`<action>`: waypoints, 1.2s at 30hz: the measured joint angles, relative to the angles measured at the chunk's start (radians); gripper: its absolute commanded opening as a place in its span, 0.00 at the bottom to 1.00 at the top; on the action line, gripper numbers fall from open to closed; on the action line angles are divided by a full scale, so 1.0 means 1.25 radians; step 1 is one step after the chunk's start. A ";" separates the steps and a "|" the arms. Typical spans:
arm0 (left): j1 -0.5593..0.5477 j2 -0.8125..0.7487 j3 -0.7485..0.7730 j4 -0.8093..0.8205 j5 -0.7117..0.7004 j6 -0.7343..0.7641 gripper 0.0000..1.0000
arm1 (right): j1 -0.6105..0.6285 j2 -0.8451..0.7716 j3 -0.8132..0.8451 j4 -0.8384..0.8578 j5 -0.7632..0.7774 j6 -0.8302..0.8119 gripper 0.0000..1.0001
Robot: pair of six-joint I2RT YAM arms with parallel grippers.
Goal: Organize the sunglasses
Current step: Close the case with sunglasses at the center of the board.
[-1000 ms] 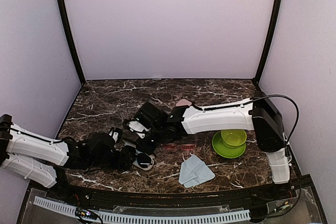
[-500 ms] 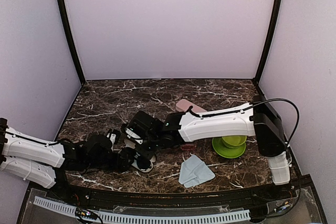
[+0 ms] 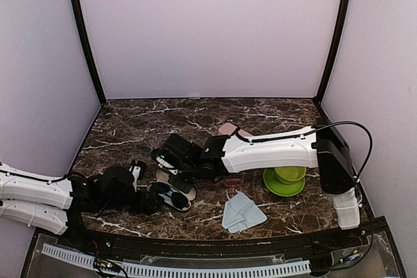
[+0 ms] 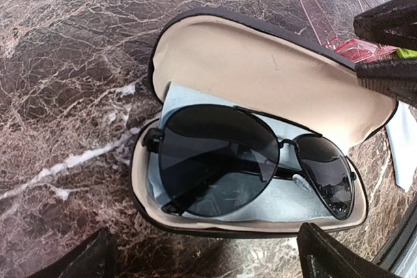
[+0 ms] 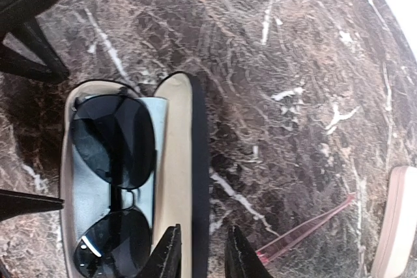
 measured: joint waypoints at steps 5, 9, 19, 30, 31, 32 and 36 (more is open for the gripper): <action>0.000 0.021 0.000 0.000 0.008 0.000 0.99 | -0.014 -0.005 -0.004 0.004 -0.070 0.026 0.35; -0.001 0.040 0.001 0.011 0.009 0.003 0.99 | -0.049 -0.045 -0.047 0.021 -0.162 0.063 0.37; -0.001 0.043 0.001 0.018 0.009 0.002 0.99 | -0.095 -0.085 -0.090 0.049 -0.280 0.110 0.38; -0.001 0.044 0.001 0.019 0.009 0.001 0.99 | -0.082 -0.079 -0.092 0.040 -0.302 0.107 0.29; -0.001 0.044 0.001 0.019 0.009 0.001 0.99 | -0.082 -0.075 -0.092 0.038 -0.302 0.106 0.29; -0.001 0.044 0.001 0.019 0.009 0.001 0.99 | -0.081 -0.071 -0.092 0.036 -0.302 0.106 0.29; -0.001 0.044 0.001 0.019 0.009 -0.001 0.99 | -0.075 -0.054 -0.091 0.023 -0.302 0.104 0.28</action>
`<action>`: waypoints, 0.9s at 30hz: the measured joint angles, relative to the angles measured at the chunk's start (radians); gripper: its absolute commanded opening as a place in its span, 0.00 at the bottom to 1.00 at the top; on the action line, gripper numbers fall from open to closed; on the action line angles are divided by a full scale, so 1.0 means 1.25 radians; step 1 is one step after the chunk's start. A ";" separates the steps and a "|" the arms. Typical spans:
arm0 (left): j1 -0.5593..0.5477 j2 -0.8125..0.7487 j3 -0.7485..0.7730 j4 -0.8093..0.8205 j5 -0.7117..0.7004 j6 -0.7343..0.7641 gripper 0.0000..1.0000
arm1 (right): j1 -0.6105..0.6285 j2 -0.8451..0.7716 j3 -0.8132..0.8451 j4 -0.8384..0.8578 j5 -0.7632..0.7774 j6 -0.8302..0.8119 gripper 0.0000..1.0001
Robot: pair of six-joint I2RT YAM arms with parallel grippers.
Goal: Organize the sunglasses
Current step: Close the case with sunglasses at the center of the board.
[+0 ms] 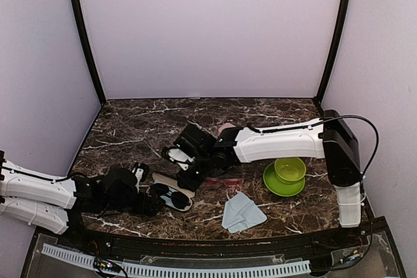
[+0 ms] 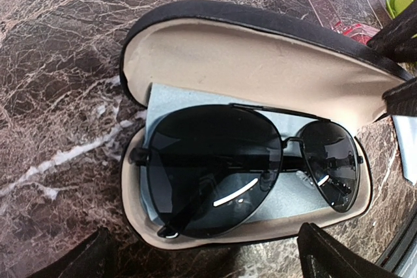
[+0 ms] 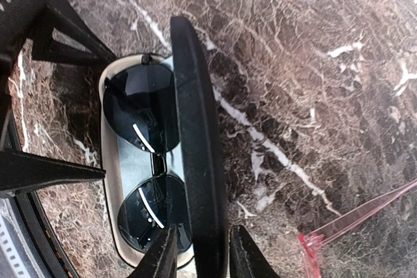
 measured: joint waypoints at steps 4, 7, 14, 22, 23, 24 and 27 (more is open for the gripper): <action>0.000 0.000 0.000 0.000 0.000 0.000 0.99 | 0.005 0.012 0.002 -0.009 0.003 -0.004 0.23; 0.000 0.000 0.000 0.000 0.000 -0.001 0.99 | 0.006 0.015 0.003 -0.011 0.014 -0.006 0.22; 0.000 0.004 0.000 0.004 -0.002 -0.003 0.99 | 0.021 0.027 0.033 -0.037 0.063 -0.009 0.17; 0.000 0.005 0.000 0.008 -0.007 -0.014 0.99 | 0.043 0.041 0.067 -0.085 0.147 -0.017 0.11; 0.000 0.005 0.000 0.008 -0.008 -0.015 0.99 | 0.047 0.042 0.070 -0.091 0.161 -0.018 0.10; 0.000 0.005 0.000 0.008 -0.008 -0.016 0.99 | 0.049 0.042 0.072 -0.096 0.170 -0.019 0.09; 0.000 0.007 0.001 0.009 -0.009 -0.018 0.99 | 0.056 0.042 0.081 -0.114 0.203 -0.021 0.07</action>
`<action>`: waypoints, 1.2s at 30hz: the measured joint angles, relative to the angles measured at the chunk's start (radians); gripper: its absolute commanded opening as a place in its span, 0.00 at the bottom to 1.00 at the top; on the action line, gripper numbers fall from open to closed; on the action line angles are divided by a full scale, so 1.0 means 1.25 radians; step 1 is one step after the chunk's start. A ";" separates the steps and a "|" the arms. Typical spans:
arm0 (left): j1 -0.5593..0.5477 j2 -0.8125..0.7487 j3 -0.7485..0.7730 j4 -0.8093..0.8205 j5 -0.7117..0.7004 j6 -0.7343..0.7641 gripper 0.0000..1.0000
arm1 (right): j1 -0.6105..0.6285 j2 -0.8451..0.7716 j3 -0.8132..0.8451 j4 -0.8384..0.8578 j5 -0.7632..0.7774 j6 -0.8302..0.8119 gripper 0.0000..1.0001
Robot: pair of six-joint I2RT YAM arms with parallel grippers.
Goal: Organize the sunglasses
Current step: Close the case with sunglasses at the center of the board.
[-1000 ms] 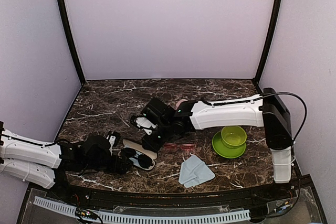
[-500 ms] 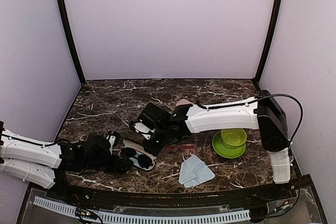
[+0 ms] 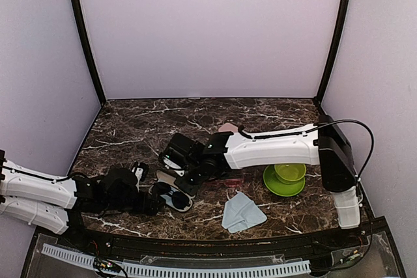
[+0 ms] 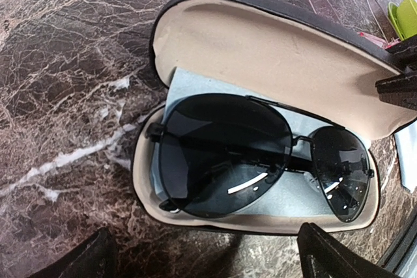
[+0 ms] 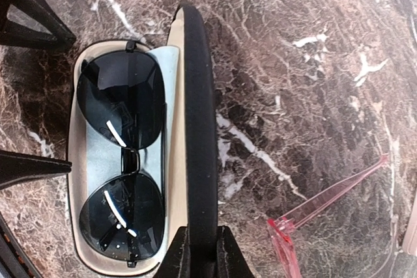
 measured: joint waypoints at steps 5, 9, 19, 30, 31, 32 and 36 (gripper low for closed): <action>0.000 0.007 0.001 0.013 0.000 0.000 0.99 | 0.013 0.001 0.019 -0.023 0.057 -0.008 0.05; 0.000 0.011 0.006 0.019 -0.001 0.000 0.99 | 0.023 0.002 0.025 -0.035 0.101 -0.017 0.04; 0.000 -0.007 0.035 0.061 -0.038 -0.003 0.99 | 0.031 0.004 0.021 -0.031 0.183 -0.034 0.03; 0.000 -0.010 0.044 0.069 -0.066 -0.021 0.99 | 0.035 0.004 -0.029 0.009 0.196 -0.044 0.02; 0.000 -0.010 0.044 0.069 -0.067 -0.023 0.99 | 0.035 0.004 -0.032 0.012 0.197 -0.044 0.02; 0.000 -0.010 0.044 0.067 -0.067 -0.024 0.99 | 0.035 0.004 -0.036 0.017 0.200 -0.045 0.02; 0.000 -0.018 0.043 0.046 -0.063 -0.025 0.98 | 0.036 0.004 -0.051 0.045 0.215 -0.048 0.02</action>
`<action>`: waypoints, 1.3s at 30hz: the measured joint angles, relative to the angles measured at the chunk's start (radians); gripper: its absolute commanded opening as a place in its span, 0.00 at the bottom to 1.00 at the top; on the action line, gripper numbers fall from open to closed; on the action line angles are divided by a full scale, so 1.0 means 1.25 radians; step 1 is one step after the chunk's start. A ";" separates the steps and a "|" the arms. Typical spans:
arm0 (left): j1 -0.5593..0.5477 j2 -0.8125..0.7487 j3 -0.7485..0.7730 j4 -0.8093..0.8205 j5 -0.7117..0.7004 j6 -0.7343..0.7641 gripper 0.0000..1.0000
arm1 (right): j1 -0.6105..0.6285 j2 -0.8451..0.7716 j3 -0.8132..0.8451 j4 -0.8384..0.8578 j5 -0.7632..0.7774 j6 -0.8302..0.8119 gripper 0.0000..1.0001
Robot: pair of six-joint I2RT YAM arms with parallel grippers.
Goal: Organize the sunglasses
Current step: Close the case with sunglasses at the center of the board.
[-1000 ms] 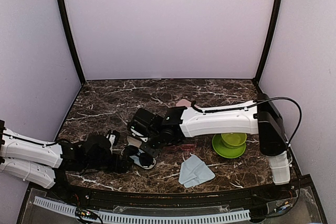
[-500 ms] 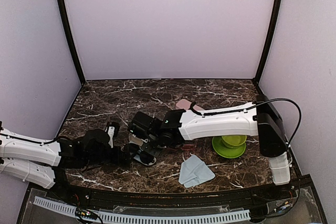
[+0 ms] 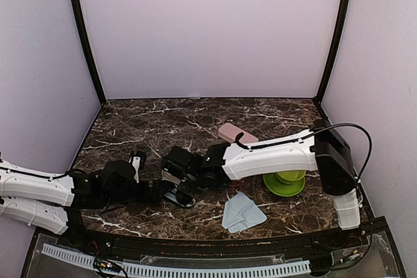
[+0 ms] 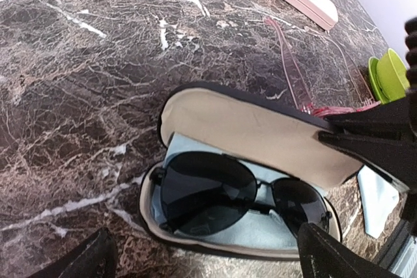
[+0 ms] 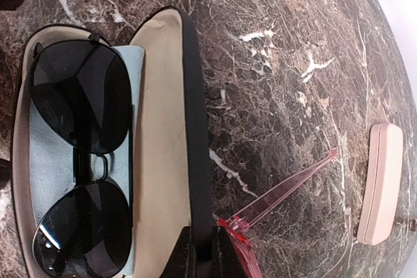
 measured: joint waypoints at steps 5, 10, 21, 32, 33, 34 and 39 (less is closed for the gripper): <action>0.000 -0.074 -0.031 -0.042 0.020 -0.011 0.91 | 0.004 0.000 -0.020 0.035 0.031 -0.015 0.01; 0.000 -0.133 -0.076 -0.061 0.036 -0.037 0.86 | 0.015 0.000 -0.034 0.066 0.077 -0.032 0.01; 0.000 -0.042 -0.077 -0.060 0.042 -0.091 0.83 | 0.070 0.000 -0.074 0.118 0.227 -0.095 0.00; 0.000 -0.107 -0.082 -0.098 0.042 -0.148 0.82 | 0.132 0.027 -0.093 0.182 0.375 -0.179 0.00; 0.000 -0.107 -0.085 -0.102 0.042 -0.152 0.82 | 0.136 0.030 -0.096 0.190 0.386 -0.185 0.00; 0.000 -0.107 -0.087 -0.106 0.042 -0.156 0.81 | 0.141 0.034 -0.099 0.200 0.402 -0.192 0.00; 0.000 -0.106 -0.092 -0.111 0.042 -0.165 0.81 | 0.157 0.047 -0.114 0.242 0.454 -0.220 0.01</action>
